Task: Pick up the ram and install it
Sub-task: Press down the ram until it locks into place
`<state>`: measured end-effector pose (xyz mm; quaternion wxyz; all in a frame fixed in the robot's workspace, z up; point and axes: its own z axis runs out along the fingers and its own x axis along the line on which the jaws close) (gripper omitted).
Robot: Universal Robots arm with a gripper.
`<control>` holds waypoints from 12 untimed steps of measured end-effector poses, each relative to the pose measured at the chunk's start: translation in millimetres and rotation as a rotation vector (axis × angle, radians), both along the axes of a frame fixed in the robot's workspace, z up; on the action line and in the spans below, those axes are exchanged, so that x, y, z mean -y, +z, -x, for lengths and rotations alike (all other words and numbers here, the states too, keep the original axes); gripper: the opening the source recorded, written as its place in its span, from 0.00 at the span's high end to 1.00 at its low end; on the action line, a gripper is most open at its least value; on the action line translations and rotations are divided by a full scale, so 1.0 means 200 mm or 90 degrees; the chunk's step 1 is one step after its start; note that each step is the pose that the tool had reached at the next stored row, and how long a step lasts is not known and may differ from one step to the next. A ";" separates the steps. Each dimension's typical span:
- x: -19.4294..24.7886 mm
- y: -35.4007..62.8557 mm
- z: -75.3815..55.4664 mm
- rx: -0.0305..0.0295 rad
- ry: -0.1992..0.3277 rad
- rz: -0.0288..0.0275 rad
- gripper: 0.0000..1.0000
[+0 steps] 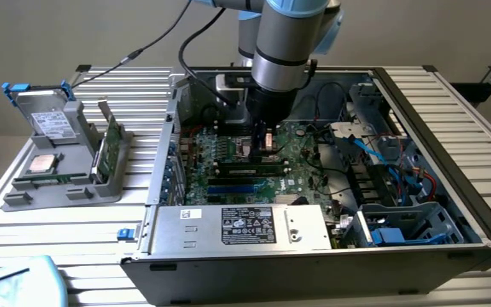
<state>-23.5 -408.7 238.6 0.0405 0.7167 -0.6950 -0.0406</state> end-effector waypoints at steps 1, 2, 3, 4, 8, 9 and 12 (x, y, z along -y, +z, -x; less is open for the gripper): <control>0.000 0.000 0.00 0.0009 -0.008 0.0000 0.89; 0.000 -0.001 0.00 0.0017 -0.015 0.0000 0.89; 0.000 -0.001 0.00 0.0025 -0.023 0.0000 0.89; 0.000 -0.002 0.00 0.0031 -0.032 -0.0001 0.89; 0.000 -0.004 0.00 0.0032 -0.071 0.0000 0.89; 0.000 -0.004 0.00 0.0032 -0.081 0.0000 0.89; 0.000 -0.006 0.00 0.0032 -0.112 0.0001 0.89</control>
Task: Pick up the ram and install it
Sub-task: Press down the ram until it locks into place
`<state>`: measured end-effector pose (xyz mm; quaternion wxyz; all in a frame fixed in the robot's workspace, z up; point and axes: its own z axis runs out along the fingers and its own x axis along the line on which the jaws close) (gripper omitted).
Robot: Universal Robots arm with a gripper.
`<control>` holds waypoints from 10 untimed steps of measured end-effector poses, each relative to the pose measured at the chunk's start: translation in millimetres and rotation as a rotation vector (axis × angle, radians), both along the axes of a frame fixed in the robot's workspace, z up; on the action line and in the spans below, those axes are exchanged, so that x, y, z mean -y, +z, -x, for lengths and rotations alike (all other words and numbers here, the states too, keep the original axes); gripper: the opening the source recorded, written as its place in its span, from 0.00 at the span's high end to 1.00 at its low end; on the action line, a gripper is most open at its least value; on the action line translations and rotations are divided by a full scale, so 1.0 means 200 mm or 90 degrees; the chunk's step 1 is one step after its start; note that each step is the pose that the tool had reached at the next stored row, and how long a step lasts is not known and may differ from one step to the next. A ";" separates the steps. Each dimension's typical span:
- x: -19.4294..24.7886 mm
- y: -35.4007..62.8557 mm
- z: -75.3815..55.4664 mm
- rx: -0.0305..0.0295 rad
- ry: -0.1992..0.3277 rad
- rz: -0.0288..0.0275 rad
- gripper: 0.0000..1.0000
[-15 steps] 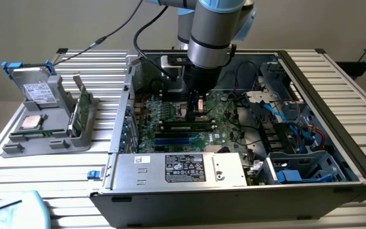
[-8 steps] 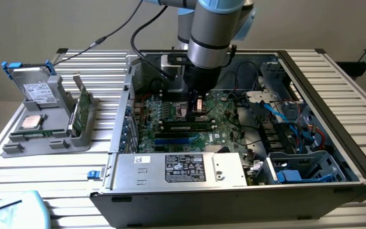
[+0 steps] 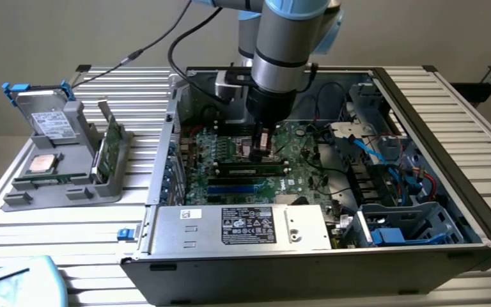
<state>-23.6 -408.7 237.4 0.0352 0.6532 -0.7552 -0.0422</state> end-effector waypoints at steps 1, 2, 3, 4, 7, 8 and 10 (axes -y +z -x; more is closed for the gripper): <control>0.000 -0.001 0.00 0.0000 -0.010 0.0000 0.89; 0.000 -0.002 0.00 0.0000 -0.020 0.0000 0.89; 0.000 -0.002 0.00 0.0000 -0.030 -0.0001 0.89; 0.000 -0.003 0.00 0.0000 -0.040 0.0000 0.89; 0.000 -0.005 0.00 0.0000 -0.072 0.0000 0.89; 0.000 -0.005 0.00 0.0000 -0.082 0.0001 0.89; 0.000 -0.006 0.00 0.0000 -0.101 0.0000 0.89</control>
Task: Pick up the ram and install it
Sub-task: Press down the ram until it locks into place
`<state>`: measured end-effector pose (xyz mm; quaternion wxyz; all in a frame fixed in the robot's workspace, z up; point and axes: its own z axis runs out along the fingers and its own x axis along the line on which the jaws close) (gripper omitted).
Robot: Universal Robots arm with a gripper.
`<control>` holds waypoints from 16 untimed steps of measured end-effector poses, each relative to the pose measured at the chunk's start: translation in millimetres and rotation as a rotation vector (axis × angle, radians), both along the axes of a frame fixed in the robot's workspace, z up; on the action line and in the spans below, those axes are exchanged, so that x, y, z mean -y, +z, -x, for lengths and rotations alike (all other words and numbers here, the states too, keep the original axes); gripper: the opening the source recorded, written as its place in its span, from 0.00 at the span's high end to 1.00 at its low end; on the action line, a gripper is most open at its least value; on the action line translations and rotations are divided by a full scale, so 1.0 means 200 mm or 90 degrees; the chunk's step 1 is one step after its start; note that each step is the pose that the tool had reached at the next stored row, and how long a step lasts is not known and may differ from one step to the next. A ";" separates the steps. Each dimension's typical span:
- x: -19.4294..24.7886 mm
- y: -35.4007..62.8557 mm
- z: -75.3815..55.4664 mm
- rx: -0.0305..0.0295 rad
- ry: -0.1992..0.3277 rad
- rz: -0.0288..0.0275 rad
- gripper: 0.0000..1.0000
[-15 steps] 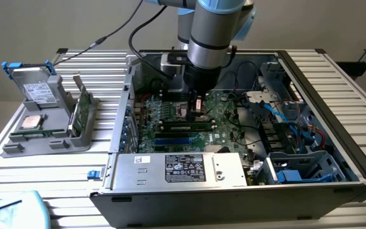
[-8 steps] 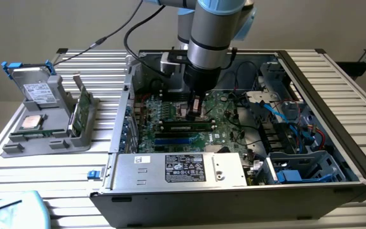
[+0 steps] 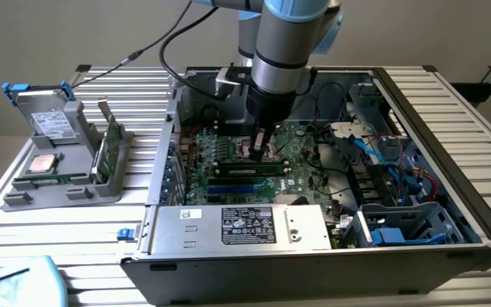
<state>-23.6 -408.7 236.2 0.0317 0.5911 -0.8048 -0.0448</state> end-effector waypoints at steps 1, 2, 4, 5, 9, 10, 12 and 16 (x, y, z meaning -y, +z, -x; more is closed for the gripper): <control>0.000 0.000 0.00 0.0001 -0.008 0.0000 0.89; 0.000 0.000 0.00 0.0003 -0.016 0.0000 0.89; 0.000 -0.001 0.00 0.0013 -0.028 0.0001 0.89; 0.000 -0.001 0.00 0.0022 -0.034 0.0003 0.89; 0.000 -0.002 0.00 0.0064 -0.055 0.0021 0.89; 0.000 -0.002 0.00 0.0074 -0.060 0.0028 0.89; 0.000 -0.002 0.00 0.0095 -0.071 0.0041 0.89; 0.000 -0.003 0.00 0.0132 -0.093 0.0070 0.89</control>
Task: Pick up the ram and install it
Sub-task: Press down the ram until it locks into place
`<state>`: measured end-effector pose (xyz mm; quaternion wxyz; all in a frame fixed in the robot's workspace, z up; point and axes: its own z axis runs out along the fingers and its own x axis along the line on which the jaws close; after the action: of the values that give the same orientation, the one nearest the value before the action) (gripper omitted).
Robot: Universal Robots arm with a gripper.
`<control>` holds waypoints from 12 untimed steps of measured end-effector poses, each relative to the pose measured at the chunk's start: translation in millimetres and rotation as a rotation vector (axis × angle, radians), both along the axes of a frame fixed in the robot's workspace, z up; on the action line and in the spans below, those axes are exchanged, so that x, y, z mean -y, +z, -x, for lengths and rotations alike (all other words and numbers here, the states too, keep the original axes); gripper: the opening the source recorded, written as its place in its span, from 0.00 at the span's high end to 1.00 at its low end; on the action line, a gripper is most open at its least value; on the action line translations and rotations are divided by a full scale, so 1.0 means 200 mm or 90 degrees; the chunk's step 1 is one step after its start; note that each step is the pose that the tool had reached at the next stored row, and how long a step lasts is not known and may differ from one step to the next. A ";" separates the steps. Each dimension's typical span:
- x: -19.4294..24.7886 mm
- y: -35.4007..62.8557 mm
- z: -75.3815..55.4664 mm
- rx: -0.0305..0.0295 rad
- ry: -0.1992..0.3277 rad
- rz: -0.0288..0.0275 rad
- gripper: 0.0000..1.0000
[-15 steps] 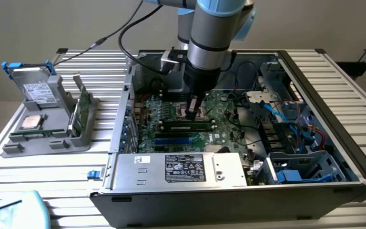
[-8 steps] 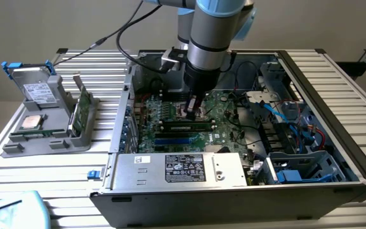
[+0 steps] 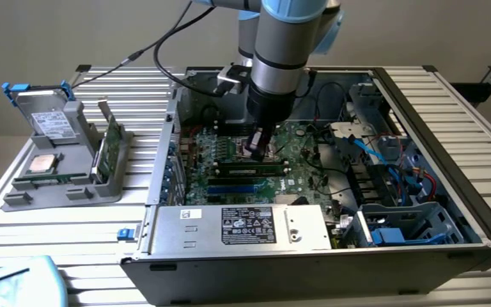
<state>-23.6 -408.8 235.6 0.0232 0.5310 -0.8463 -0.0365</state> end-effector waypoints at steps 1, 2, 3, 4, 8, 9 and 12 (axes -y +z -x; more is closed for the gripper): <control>0.000 0.000 0.00 0.0008 -0.006 0.0005 0.89; 0.000 -0.001 0.00 0.0016 -0.011 0.0009 0.89; 0.000 -0.001 0.00 0.0022 -0.017 0.0009 0.89; -0.001 -0.001 0.00 0.0023 -0.022 0.0010 0.89; 0.000 -0.002 0.00 0.0031 -0.044 0.0011 0.89; 0.000 -0.002 0.00 0.0033 -0.049 0.0011 0.89; 0.000 -0.002 0.01 0.0034 -0.064 0.0011 0.89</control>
<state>-25.1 -408.7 235.1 0.0196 0.4879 -0.8719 -0.0355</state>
